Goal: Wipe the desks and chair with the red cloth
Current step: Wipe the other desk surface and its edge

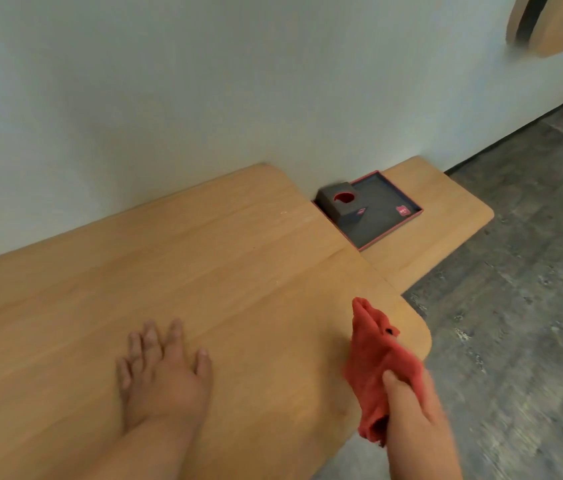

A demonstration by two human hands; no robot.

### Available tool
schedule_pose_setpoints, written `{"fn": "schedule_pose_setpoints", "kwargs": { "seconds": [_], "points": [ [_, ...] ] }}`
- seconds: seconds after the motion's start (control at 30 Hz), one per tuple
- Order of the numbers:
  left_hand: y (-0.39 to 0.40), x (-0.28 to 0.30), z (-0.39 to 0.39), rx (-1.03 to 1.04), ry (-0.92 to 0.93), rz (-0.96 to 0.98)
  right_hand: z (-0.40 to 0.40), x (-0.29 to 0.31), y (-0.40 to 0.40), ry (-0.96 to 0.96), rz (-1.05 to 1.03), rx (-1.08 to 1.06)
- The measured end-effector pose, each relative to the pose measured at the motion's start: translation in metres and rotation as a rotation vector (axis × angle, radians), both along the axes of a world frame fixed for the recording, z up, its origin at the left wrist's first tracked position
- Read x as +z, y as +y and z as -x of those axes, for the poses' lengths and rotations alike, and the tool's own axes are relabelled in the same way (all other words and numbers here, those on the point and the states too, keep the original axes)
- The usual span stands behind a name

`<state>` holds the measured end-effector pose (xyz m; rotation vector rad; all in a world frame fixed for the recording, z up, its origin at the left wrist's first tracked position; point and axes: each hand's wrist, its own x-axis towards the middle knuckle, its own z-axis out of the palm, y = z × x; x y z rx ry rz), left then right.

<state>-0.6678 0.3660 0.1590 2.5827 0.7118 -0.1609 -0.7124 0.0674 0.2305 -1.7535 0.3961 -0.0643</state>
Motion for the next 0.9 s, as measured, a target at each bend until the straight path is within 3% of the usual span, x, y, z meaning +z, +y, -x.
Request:
{"fn": "schedule_pose_setpoints", "kwargs": {
  "seconds": [0.07, 0.17, 0.23, 0.3, 0.4, 0.47, 0.9],
  "points": [
    [0.000, -0.004, 0.004, -0.018, 0.014, -0.078, -0.021, 0.001, 0.044, -0.001, 0.357, 0.192],
    [-0.003, -0.006, 0.012, 0.005, 0.033, -0.186, -0.042, -0.023, 0.081, 0.293, 0.681, 0.442],
    [-0.004, -0.008, 0.014, 0.024, 0.040, -0.198, -0.052, -0.030, 0.097, 0.379, 0.679, 0.434],
    [-0.005, -0.006, 0.016, 0.034, 0.096, -0.226, -0.057, -0.038, 0.106, 0.281, 0.666, 0.321],
    [-0.009, -0.004, 0.017, 0.030, 0.128, -0.246, -0.079, -0.048, 0.093, 0.212, 0.937, 0.301],
    [-0.010, -0.004, 0.018, 0.033, 0.131, -0.250, -0.086, -0.060, 0.087, 0.263, 1.042, 0.342],
    [-0.008, -0.006, 0.018, -0.013, 0.164, -0.245, -0.151, -0.077, 0.132, 0.249, 1.131, 0.364]
  ]
}}
